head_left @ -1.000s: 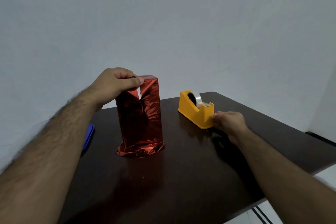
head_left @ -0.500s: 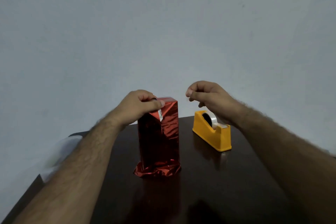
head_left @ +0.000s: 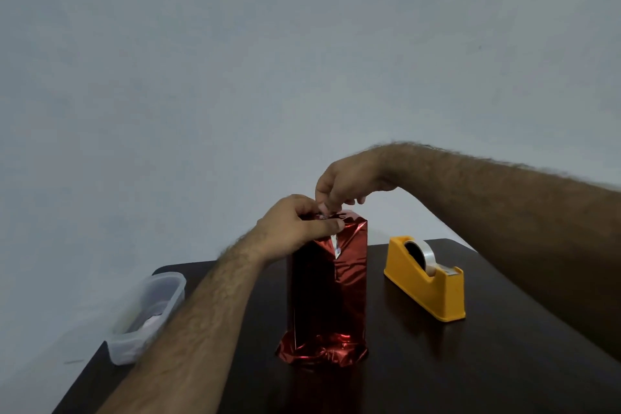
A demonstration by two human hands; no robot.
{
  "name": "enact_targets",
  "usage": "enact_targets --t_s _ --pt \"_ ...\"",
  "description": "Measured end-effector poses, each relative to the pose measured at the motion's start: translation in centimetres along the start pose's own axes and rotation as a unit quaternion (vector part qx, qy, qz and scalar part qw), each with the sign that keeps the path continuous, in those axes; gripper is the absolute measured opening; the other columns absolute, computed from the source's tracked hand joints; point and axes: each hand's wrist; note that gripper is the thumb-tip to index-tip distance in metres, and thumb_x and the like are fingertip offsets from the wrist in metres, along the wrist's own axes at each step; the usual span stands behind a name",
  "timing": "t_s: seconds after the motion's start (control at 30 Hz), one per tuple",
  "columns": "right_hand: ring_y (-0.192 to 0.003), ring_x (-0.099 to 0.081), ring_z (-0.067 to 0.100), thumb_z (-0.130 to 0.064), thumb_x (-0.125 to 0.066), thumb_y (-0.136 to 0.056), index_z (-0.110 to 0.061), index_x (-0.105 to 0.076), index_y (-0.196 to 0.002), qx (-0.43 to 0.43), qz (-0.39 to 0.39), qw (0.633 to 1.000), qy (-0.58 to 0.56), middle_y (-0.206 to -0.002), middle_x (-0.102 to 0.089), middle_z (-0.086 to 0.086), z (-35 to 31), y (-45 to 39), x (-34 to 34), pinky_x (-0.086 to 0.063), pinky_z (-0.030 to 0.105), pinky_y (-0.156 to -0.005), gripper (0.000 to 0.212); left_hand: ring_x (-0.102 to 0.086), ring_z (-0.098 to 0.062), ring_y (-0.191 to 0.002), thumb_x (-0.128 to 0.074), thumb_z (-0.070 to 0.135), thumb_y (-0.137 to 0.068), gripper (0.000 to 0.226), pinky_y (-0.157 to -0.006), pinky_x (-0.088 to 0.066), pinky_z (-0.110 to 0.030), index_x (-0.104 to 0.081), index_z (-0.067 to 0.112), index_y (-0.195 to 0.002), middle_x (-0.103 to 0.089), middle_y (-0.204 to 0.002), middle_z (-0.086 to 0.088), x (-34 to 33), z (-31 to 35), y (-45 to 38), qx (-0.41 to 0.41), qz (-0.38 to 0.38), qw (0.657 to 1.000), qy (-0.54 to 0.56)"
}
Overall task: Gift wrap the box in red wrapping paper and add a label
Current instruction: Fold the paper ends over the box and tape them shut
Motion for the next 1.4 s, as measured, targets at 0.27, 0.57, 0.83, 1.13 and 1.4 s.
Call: enact_targets --t_s 0.27,0.57,0.83,1.13,1.4 --pt "-0.091 -0.062 0.020 -0.028 -0.076 -0.088 -0.014 -0.078 -0.099 -0.059 0.024 0.991 0.115 -0.097 -0.074 0.000 -1.9 -1.3 -0.2 -0.055 0.038 -0.086 0.018 -0.072 -0.012 -0.104 -0.080 0.078 -0.064 0.049 -0.100 -0.059 -0.052 -0.080 0.037 -0.092 -0.072 -0.105 0.016 -0.3 -0.1 -0.2 0.001 -0.006 1.000 -0.011" --pt "-0.050 -0.040 0.010 -0.027 -0.082 -0.088 -0.018 -0.070 -0.080 -0.149 -0.001 0.974 0.169 -0.066 -0.067 -0.009 -4.6 -1.9 1.1 -0.038 0.019 -0.048 0.016 -0.064 -0.015 -0.081 -0.079 0.076 -0.072 0.050 -0.092 -0.056 -0.060 -0.070 0.026 -0.073 -0.061 -0.084 0.012 0.0 -0.4 -0.5 -0.020 -0.013 1.000 -0.017" --pt "-0.107 -0.065 0.023 -0.061 -0.084 -0.079 -0.010 -0.064 -0.133 -0.178 0.033 0.959 0.219 -0.115 -0.067 0.003 -3.6 -0.8 1.4 -0.050 0.038 -0.091 0.077 -0.065 -0.012 -0.094 -0.080 0.079 -0.067 0.043 -0.096 -0.054 -0.048 -0.071 0.037 -0.067 -0.061 -0.092 0.019 0.0 -0.8 -0.8 -0.023 0.002 0.999 -0.026" --pt "-0.088 -0.045 0.018 -0.071 -0.079 -0.076 -0.014 -0.055 -0.144 -0.278 0.004 0.960 -0.015 -0.133 -0.060 -0.001 1.9 0.4 0.1 -0.043 0.035 -0.082 0.092 -0.070 -0.010 -0.104 -0.080 0.078 -0.064 0.048 -0.103 -0.056 -0.050 -0.080 0.037 -0.088 -0.067 -0.101 0.018 -0.1 -0.8 -0.9 -0.017 0.009 1.000 -0.022" --pt "-0.111 -0.058 0.018 -0.069 -0.088 -0.068 -0.019 -0.063 -0.127 -0.245 0.058 0.944 -0.215 -0.124 -0.066 -0.001 3.3 0.2 -0.7 -0.053 0.042 -0.091 0.081 -0.074 -0.011 -0.099 -0.085 0.070 -0.070 0.043 -0.099 -0.060 -0.052 -0.080 0.030 -0.088 -0.072 -0.097 0.015 0.3 -0.5 -0.4 -0.002 0.002 1.000 0.010"
Point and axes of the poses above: each hand's wrist, its own y-axis away from the middle knuckle, its own x-axis out of the back of the hand, z = x × y
